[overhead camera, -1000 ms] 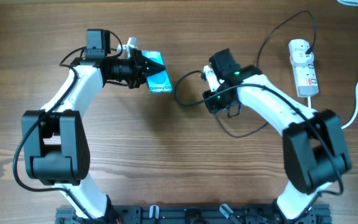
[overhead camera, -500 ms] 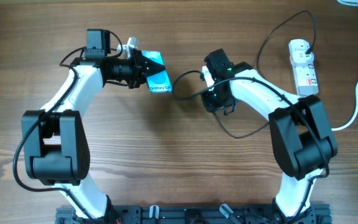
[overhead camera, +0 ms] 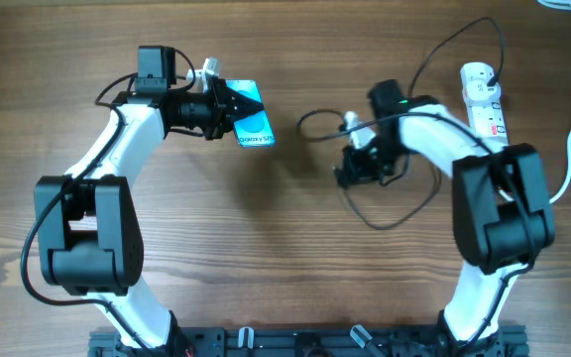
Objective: Plug charger to phone and switch on socket
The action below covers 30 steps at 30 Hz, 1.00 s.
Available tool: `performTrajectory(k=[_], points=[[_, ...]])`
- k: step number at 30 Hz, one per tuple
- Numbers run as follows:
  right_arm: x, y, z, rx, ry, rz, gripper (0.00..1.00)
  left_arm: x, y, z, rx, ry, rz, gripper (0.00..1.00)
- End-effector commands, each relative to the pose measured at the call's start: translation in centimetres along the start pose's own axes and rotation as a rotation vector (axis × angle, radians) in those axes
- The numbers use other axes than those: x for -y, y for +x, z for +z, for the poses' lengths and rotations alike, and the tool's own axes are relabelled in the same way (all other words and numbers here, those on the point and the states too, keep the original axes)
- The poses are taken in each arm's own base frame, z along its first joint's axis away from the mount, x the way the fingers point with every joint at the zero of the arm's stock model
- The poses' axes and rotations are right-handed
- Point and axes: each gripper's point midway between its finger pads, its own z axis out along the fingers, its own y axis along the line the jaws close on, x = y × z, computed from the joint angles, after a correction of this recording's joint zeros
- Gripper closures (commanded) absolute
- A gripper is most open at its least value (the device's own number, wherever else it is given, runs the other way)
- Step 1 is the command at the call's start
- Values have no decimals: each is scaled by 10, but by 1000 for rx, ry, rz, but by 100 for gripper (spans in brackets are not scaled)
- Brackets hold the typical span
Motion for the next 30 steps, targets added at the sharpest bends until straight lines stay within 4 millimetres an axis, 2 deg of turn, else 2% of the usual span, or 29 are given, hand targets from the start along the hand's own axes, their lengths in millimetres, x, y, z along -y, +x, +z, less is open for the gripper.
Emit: performTrajectory(k=[1,4,5,7,9,11,14,16,18,20,22,24,26,28,30], points=[[-22,1,-22,42,-234,-50,96,11,0,-2,-3,28,47,96],[-48,6,-33,51,-407,-99,96,14,-2,3,6,25,81,96],[-61,10,-39,55,-487,-118,96,17,0,10,5,17,64,96],[-74,20,-46,37,-565,-121,96,23,4,22,-1,14,13,96],[-79,29,-51,12,-591,-111,96,28,5,29,3,14,-2,96],[-91,40,-63,0,-628,-123,96,25,5,38,25,-25,4,96],[-103,43,-80,29,-624,-153,96,11,2,46,83,-122,-13,96],[-115,46,-99,70,-606,-177,96,7,0,50,108,-156,-14,96],[-121,43,-109,102,-594,-170,96,6,-3,48,124,-154,-75,96],[-129,36,-115,129,-586,-148,96,11,-9,46,144,-134,-58,96],[-141,30,-110,122,-586,-124,96,12,-11,46,147,-128,-45,96],[-149,29,-99,93,-555,-107,96,13,-7,47,120,-117,-6,96],[-167,35,-82,40,-524,-113,96,20,3,49,59,-74,29,96],[-170,41,-69,-1,-466,-70,96,28,11,46,-3,-13,70,96],[-175,40,-67,-5,-471,-59,96,34,14,35,-45,48,99,96]])
